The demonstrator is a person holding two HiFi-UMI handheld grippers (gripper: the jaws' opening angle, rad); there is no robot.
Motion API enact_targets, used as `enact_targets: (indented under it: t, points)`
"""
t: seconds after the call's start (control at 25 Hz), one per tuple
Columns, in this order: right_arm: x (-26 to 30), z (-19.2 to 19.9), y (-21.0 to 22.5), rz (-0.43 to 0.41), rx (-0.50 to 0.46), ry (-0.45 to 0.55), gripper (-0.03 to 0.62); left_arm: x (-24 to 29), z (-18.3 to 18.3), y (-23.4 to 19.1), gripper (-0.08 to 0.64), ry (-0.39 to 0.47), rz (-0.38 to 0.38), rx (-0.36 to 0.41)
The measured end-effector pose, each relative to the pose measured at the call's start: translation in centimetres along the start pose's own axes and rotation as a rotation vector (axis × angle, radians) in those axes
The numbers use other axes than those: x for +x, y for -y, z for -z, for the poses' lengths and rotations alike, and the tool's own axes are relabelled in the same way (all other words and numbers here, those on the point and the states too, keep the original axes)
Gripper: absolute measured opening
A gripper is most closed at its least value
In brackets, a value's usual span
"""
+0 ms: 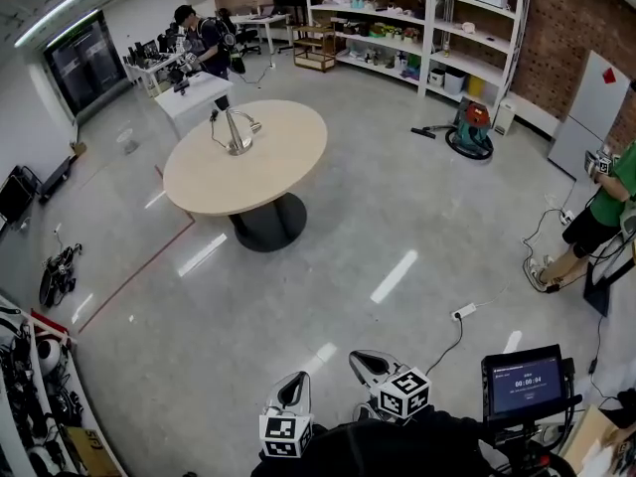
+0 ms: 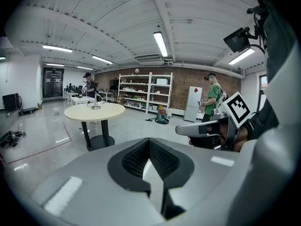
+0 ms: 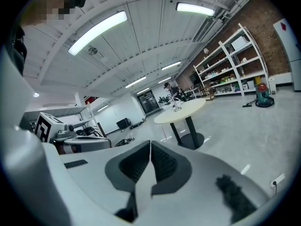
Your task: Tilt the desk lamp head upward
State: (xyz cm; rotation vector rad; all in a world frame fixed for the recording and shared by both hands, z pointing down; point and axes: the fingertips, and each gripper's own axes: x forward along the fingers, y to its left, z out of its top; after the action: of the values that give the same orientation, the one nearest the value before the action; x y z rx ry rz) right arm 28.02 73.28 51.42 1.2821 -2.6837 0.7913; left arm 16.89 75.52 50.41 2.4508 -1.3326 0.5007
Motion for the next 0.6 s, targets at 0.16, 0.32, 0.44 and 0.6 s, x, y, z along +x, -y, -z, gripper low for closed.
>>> enact_targets:
  t: [0.16,0.32,0.44,0.6]
  points:
    - [0.7,-1.0,1.8,0.022,0.001,-0.001,0.009,1.9,-0.8,-0.4,0.008,0.002,0.026,-0.008]
    - [2.6,-1.7,2.9,0.049,0.002,-0.004,0.009,4.1,-0.8,-2.2,0.006,0.009,0.063,-0.002]
    - [5.2,-2.5,3.6,0.083,-0.001,0.0,0.009,5.6,-2.0,-4.8,0.008,0.019,0.086,-0.004]
    - [9.6,-4.0,3.5,0.111,0.007,-0.001,0.009,7.2,-3.4,-9.2,0.008,0.031,0.114,0.01]
